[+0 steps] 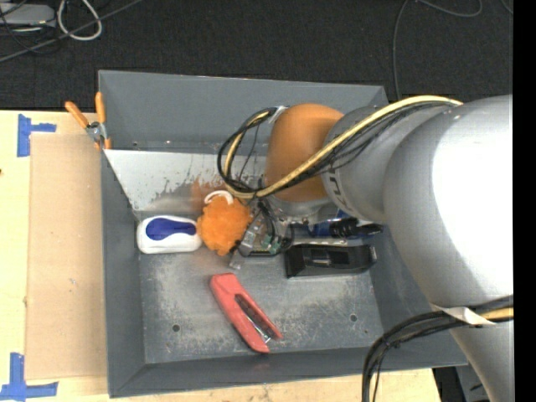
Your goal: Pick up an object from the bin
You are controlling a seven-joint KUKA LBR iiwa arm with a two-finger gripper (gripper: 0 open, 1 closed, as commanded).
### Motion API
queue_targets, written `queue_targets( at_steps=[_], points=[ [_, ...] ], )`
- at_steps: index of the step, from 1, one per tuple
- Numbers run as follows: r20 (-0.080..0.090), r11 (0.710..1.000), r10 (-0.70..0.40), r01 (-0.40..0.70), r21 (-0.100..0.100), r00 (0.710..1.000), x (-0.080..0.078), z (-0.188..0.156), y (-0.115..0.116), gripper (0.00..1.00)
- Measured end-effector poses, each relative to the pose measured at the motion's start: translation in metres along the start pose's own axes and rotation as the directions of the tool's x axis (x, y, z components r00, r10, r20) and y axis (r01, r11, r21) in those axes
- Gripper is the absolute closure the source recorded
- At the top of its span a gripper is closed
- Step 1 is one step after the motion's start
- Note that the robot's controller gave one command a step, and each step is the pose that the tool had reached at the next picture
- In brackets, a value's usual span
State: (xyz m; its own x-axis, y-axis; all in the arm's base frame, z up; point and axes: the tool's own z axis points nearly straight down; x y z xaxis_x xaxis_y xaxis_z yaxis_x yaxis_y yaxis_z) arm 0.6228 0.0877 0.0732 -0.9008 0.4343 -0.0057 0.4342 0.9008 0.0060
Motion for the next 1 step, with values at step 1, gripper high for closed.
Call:
queue_targets(
  at_steps=[1],
  points=[
    [0.000,1.000,0.000,0.000,0.000,1.000,0.0000,0.0000,0.0000,1.00]
  ],
)
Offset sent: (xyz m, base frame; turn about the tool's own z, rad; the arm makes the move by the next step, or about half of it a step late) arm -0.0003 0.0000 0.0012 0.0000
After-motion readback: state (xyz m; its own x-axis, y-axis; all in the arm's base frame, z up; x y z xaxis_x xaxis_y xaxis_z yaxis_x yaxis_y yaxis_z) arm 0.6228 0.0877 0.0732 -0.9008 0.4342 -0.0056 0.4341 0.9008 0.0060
